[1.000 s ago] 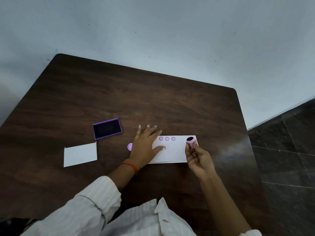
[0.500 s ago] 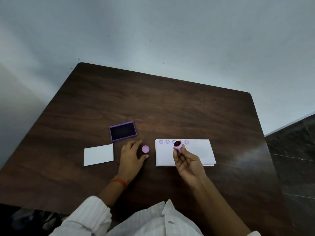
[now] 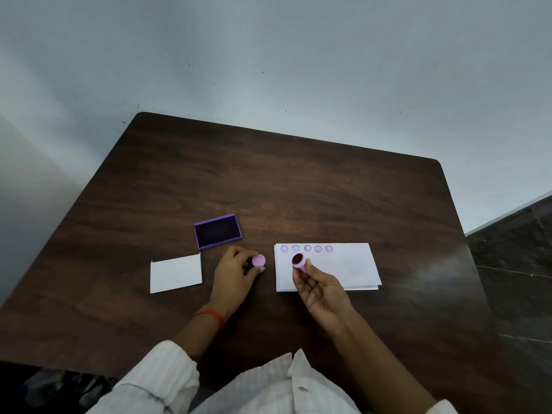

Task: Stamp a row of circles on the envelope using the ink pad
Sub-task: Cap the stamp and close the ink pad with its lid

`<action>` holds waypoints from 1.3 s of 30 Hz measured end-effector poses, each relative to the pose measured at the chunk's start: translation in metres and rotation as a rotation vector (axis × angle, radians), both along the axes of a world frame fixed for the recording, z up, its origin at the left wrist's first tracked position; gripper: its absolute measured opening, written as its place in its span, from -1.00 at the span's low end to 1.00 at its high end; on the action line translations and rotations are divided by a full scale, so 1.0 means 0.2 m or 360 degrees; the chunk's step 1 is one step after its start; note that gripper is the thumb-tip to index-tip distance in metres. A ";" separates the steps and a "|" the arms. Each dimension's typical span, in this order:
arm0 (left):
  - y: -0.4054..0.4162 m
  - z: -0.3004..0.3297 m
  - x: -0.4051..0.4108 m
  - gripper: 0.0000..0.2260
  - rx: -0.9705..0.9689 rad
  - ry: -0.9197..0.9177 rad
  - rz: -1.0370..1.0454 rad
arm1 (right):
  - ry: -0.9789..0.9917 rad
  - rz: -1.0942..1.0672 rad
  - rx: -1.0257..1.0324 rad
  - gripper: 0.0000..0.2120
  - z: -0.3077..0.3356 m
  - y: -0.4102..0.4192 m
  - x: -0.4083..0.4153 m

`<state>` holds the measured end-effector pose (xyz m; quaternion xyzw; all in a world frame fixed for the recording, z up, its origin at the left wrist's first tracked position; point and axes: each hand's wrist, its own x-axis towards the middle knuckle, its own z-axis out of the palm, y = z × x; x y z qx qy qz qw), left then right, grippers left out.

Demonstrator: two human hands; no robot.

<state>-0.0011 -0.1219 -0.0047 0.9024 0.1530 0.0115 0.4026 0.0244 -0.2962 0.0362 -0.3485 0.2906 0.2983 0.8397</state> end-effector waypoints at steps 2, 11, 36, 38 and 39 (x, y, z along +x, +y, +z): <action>-0.01 0.04 -0.01 -0.71 -0.0082 -0.0023 -0.0035 | -0.0058 0.0092 -0.0051 -0.90 0.00 0.01 -0.01; -0.08 0.18 -0.05 -0.70 -0.0501 0.0000 0.0006 | -0.0454 0.0376 -0.0548 -0.84 0.04 0.10 0.00; -0.06 0.28 -0.10 -0.76 -0.0805 0.0073 0.0091 | -0.1434 0.0744 -0.1621 -0.85 0.04 0.12 0.01; -0.05 0.28 -0.10 -0.77 -0.0804 0.0091 0.0090 | -0.1412 0.0815 -0.1597 -0.85 0.03 0.12 0.01; -0.05 0.28 -0.10 -0.77 -0.0801 0.0097 0.0089 | -0.1398 0.0847 -0.1569 -0.84 0.04 0.12 0.02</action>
